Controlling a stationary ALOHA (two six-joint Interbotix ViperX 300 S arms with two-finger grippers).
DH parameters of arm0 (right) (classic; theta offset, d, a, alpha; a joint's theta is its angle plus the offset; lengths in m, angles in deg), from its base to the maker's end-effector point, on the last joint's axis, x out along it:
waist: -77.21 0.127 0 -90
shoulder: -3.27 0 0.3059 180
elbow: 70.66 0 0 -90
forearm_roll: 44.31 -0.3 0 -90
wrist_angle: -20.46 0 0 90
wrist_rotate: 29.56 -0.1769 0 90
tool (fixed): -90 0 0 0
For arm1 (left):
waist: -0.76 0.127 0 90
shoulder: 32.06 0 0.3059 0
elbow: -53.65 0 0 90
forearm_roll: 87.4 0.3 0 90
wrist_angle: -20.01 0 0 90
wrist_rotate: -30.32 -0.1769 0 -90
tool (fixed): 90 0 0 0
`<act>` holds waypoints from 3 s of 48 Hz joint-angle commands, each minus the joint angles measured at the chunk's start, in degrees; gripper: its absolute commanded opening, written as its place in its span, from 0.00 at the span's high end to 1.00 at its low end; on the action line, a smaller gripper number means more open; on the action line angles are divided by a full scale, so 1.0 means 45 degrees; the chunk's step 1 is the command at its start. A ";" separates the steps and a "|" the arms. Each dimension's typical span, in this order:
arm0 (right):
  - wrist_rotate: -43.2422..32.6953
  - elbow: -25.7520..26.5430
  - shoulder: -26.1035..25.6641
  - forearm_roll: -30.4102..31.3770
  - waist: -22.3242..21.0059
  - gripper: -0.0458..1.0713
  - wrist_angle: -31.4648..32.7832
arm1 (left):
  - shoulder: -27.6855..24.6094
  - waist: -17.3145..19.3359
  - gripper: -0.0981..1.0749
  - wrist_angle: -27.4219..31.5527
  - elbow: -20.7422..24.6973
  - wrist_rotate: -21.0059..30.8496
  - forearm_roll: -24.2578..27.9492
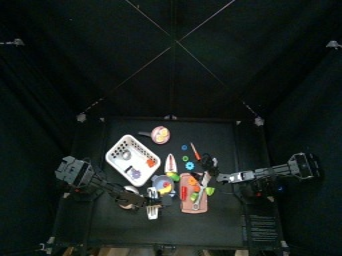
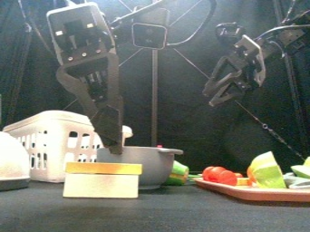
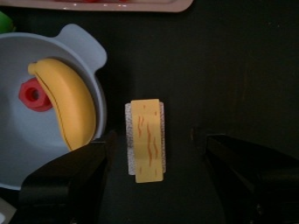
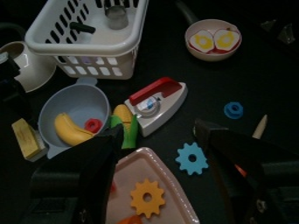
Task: Grab bowl
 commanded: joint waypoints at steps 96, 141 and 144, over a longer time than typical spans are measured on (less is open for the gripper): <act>0.0098 0.5918 0.5371 -1.0156 -0.0625 0.10 0.0273 | 1.0703 0.6699 0.07 1.0117 -0.8438 0.0918 0.7520; 0.7285 0.9434 0.8320 -1.6055 -0.0488 0.11 0.4121 | 1.0703 0.7109 0.07 1.0059 -0.8789 0.0937 0.7734; 0.7285 0.9316 0.8379 -1.6074 -0.0527 0.11 0.4043 | 1.0703 0.7109 0.07 1.0059 -0.8789 0.0937 0.7715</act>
